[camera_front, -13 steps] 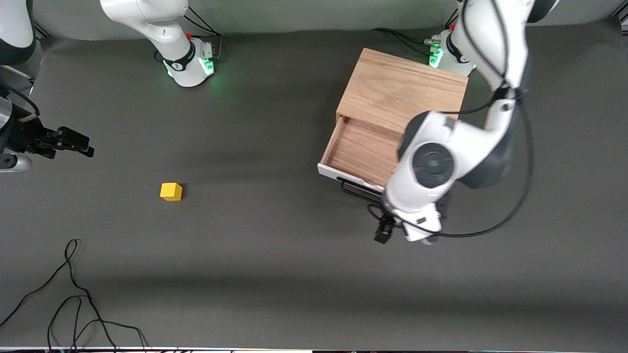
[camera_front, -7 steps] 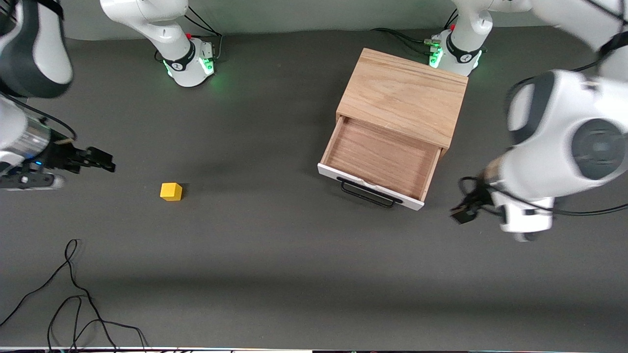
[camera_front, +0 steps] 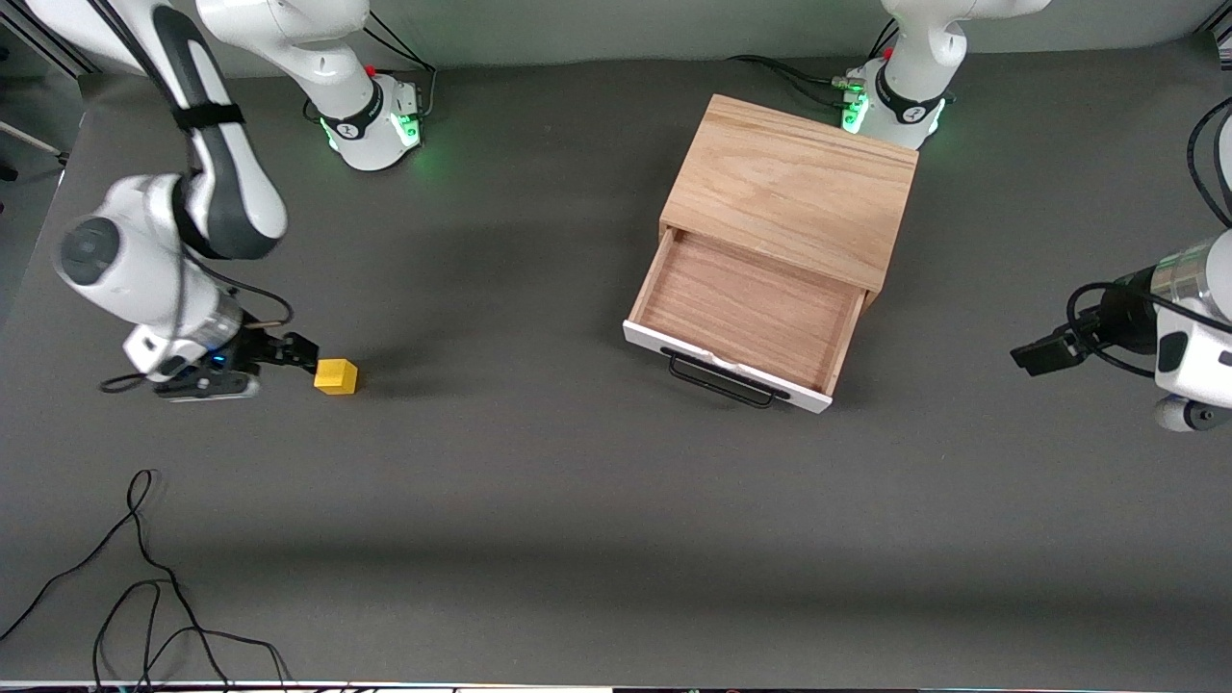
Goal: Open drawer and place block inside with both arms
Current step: 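Grasp the yellow cube with the right gripper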
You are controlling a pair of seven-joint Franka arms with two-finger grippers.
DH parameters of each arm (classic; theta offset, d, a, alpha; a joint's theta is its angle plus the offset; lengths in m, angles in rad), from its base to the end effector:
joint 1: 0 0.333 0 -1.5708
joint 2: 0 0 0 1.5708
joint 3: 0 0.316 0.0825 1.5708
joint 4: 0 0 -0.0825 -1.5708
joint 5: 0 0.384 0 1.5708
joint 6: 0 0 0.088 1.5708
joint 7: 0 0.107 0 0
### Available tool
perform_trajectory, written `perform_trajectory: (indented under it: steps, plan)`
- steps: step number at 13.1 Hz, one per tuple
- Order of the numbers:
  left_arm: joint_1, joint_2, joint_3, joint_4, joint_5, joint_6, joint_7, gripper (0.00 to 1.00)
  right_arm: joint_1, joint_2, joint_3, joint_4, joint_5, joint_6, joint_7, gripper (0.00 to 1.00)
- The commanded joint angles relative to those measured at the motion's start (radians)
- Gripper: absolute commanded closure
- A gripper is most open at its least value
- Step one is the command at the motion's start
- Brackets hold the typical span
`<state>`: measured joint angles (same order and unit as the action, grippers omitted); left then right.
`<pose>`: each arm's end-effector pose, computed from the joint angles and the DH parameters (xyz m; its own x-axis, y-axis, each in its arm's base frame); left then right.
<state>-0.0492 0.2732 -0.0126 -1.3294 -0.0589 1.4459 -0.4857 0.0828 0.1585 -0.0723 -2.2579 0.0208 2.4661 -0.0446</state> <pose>0.6198 -0.0442 0.5661 0.8991 0.4046 -0.1668 0.4076 -0.9130 -0.0177 0.5410 0.0057 0.2971 0.9979 0.0403 0.0502 0.0404 -0.9992 -0.0002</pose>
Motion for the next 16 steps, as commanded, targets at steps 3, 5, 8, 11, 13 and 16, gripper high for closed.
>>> perform_trajectory:
  steps: [3,5,8,11,13,16]
  plan:
    - [-0.009,-0.189,0.003,-0.229,0.042,0.123,0.333,0.00,0.003,0.131,-0.004,-0.009,-0.012,0.103,-0.015,0.00]
    - [-0.017,-0.210,0.003,-0.232,0.042,0.126,0.398,0.00,0.003,0.156,-0.004,-0.020,-0.012,0.122,-0.015,0.00]
    - [-0.020,-0.241,0.005,-0.234,0.044,0.154,0.403,0.00,0.003,0.191,-0.004,-0.078,-0.012,0.229,-0.014,0.00]
    - [-0.009,-0.246,0.005,-0.232,0.044,0.139,0.512,0.00,0.005,0.193,-0.004,-0.075,-0.012,0.226,-0.014,0.61]
    - [-0.006,-0.244,0.005,-0.232,0.044,0.137,0.510,0.00,0.006,0.191,-0.001,-0.059,-0.012,0.217,0.000,0.95]
    - [-0.009,-0.246,0.003,-0.228,0.042,0.140,0.498,0.00,0.005,0.193,0.028,0.087,-0.010,0.014,0.043,0.97]
